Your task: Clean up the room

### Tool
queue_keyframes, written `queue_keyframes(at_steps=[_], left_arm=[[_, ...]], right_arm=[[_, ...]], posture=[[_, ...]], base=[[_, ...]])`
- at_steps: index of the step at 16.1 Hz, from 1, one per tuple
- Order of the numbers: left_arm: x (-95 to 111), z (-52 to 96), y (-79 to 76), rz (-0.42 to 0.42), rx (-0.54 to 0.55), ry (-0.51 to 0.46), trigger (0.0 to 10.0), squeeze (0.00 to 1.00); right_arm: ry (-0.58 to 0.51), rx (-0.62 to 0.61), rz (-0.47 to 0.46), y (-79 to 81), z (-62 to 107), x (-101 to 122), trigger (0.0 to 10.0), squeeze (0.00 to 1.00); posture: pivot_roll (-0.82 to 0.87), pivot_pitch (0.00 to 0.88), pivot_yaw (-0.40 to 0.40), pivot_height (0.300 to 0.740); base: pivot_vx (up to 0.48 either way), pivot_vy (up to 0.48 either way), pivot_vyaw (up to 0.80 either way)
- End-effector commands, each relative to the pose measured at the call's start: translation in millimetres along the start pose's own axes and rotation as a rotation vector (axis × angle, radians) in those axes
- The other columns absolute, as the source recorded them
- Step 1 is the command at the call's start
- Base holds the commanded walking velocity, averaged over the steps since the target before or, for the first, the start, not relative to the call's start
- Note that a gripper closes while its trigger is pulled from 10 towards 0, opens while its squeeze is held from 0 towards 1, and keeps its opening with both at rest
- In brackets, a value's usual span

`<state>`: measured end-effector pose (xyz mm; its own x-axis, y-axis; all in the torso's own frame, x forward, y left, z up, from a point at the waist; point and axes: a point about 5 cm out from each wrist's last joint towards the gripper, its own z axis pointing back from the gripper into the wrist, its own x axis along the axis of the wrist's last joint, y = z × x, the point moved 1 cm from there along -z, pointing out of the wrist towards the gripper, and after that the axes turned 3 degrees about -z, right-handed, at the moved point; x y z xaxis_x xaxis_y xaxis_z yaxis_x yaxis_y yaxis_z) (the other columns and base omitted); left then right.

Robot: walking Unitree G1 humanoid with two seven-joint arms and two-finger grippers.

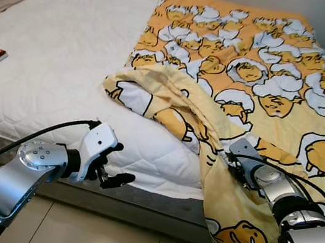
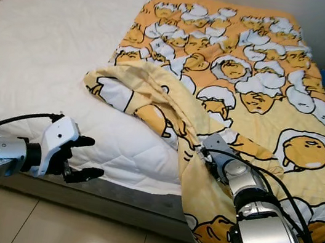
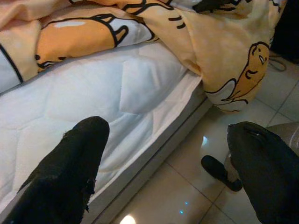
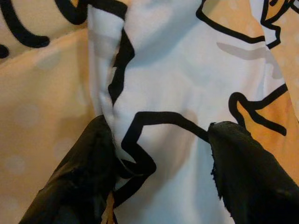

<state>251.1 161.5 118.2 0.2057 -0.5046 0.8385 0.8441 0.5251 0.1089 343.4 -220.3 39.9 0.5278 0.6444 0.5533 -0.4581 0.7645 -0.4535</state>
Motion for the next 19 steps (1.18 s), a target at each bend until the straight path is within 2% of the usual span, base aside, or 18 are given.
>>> queue_keyframes(at_steps=[1, 14, 19], left_arm=[[1, 1.6, -1.7, -0.01, 0.0, 0.007, 10.0, 0.0], [6, -8.1, 3.1, -0.009, 0.028, -0.016, 10.0, 0.0], [7, -9.8, 3.7, -0.007, 0.042, -0.025, 10.0, 0.0]], right_arm=[[-0.02, -0.019, -0.01, -7.0, 1.4, 6, 0.0, 0.0], [-0.059, 0.027, -0.003, -9.8, 3.2, 15, 0.0, 0.0], [-0.148, 0.227, -0.008, -2.8, 7.5, 24, 0.0, 0.0]], posture=[[0.06, 0.008, 0.048, 0.74], [0.02, 0.0, 0.033, 0.74], [0.02, 0.0, 0.02, 0.74]], base=[[0.0, 0.0, 0.0], [0.0, 0.0, 0.0], [0.0, 0.0, 0.0]])
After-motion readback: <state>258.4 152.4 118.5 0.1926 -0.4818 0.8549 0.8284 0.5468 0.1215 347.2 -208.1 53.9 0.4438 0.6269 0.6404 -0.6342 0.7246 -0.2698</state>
